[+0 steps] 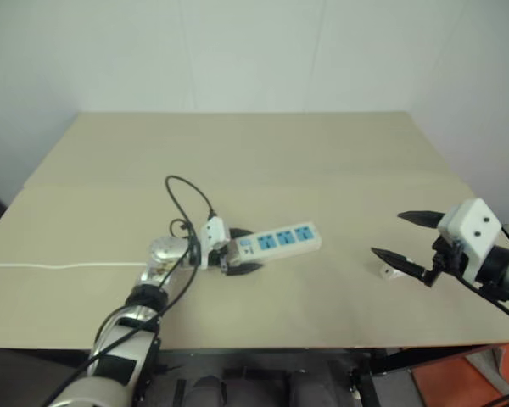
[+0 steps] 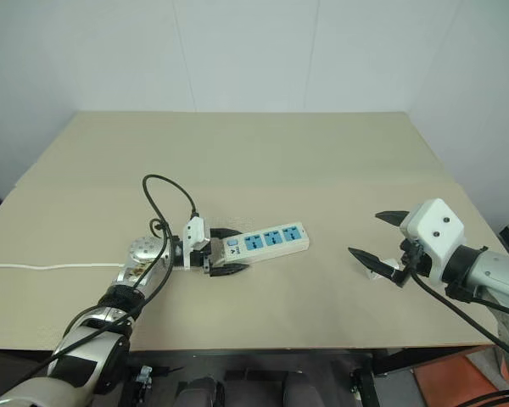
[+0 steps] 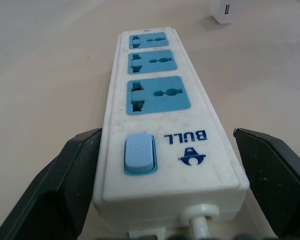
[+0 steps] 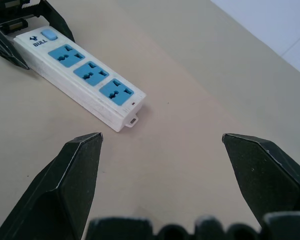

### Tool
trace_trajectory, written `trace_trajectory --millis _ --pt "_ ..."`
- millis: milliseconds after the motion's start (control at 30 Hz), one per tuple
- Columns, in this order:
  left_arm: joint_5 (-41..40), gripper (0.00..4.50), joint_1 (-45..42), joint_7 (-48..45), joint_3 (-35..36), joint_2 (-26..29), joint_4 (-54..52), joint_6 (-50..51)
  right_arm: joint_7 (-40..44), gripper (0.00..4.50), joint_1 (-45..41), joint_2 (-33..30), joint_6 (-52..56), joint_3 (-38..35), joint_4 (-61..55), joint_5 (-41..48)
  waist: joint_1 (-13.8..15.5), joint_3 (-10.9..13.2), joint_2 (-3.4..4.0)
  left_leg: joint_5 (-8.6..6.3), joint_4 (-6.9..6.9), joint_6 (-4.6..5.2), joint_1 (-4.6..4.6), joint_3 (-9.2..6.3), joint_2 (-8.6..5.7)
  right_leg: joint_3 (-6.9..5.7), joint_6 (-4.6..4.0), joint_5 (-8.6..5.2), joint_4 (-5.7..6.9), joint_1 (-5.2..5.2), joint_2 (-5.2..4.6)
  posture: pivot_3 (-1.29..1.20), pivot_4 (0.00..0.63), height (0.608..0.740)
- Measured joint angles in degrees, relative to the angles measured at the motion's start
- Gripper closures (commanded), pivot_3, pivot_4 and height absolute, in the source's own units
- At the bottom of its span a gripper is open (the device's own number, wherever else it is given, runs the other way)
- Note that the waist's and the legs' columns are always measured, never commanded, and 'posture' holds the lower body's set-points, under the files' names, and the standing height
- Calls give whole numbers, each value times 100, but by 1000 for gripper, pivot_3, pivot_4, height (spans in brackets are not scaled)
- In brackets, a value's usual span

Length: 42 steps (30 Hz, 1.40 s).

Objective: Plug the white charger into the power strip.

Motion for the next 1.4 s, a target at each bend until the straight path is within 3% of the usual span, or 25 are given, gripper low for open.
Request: trace_trajectory --millis 200,633,867,1100,1400 --pt "-2 1197 80 221 23 -25 -70 18 3 0 -161 0 0 30 27 -1 -5 -9 15 0 0 0 7 0 0 0 1 0 1 6 0 0 150 740" --pt "-223 1195 316 -789 -200 -160 -739 502 85 0 -239 -44 -1 49 97 -1 67 -9 16 -1 0 2 -12 0 -1 -2 2 -1 -11 -2 -1 0 150 740" --pt "-119 1195 315 -1075 -420 -29 -821 183 739 0 -95 -761 -550 71 474 -366 78 -9 16 -2 -1 4 -15 -2 -2 -5 2 -1 -23 -1 -3 0 150 740" --pt "-50 1195 323 -1021 -458 -82 -811 96 1887 0 -28 -1927 -2024 1116 1128 -1422 63 -9 18 -2 -1 4 -15 -6 0 -13 7 3 -41 6 -4 0 150 740" --pt "-27 1195 312 -1059 -487 -122 -864 188 2414 0 -1681 -2001 -3027 2692 2343 -2488 102 -10 21 -3 -1 4 -21 -8 0 -20 10 7 -60 7 -7 0 150 740"
